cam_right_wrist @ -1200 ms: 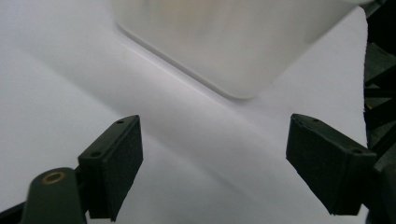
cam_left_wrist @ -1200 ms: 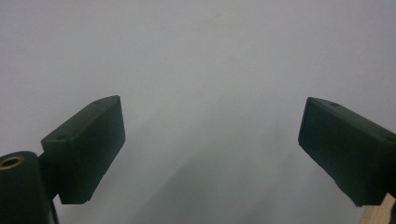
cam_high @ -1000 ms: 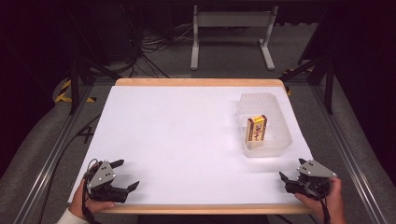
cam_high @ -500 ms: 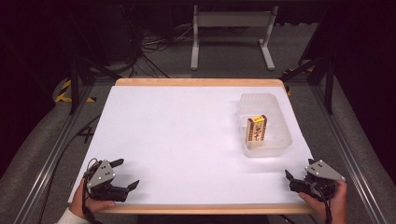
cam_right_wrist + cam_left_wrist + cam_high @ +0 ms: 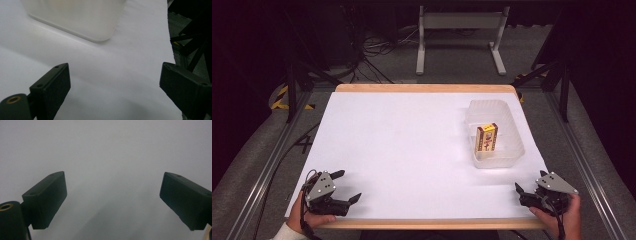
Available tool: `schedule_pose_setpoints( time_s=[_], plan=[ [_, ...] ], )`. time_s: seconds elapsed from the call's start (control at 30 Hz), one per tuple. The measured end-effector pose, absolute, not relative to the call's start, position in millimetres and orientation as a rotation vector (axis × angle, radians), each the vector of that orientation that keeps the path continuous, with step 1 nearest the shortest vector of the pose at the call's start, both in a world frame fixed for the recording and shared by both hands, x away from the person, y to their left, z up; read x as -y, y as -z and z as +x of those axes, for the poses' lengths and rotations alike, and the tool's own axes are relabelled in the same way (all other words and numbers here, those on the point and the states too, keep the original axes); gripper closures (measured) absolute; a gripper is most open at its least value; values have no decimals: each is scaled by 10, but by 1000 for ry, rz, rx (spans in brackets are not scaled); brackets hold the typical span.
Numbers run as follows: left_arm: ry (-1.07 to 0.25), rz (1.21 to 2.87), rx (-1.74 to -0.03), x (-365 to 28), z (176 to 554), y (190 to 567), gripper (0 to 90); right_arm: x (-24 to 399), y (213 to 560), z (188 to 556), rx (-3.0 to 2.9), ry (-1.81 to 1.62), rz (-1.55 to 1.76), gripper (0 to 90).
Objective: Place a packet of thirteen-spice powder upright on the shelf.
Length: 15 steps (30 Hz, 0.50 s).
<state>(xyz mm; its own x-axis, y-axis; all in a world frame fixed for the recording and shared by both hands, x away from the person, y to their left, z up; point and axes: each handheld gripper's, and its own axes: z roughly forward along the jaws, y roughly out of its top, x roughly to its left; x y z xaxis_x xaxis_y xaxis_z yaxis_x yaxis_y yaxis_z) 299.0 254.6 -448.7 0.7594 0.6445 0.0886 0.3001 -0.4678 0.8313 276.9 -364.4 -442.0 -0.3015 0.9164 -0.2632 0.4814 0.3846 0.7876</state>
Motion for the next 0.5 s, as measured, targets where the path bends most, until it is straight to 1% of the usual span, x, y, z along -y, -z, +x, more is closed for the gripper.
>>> schedule_pose_setpoints(
  time_s=[0.5],
  plan=[
    [-503,2077,-713,-2544,3011,4480,81,3578,4387,2756,-1936,-804,1172,104]
  ],
)
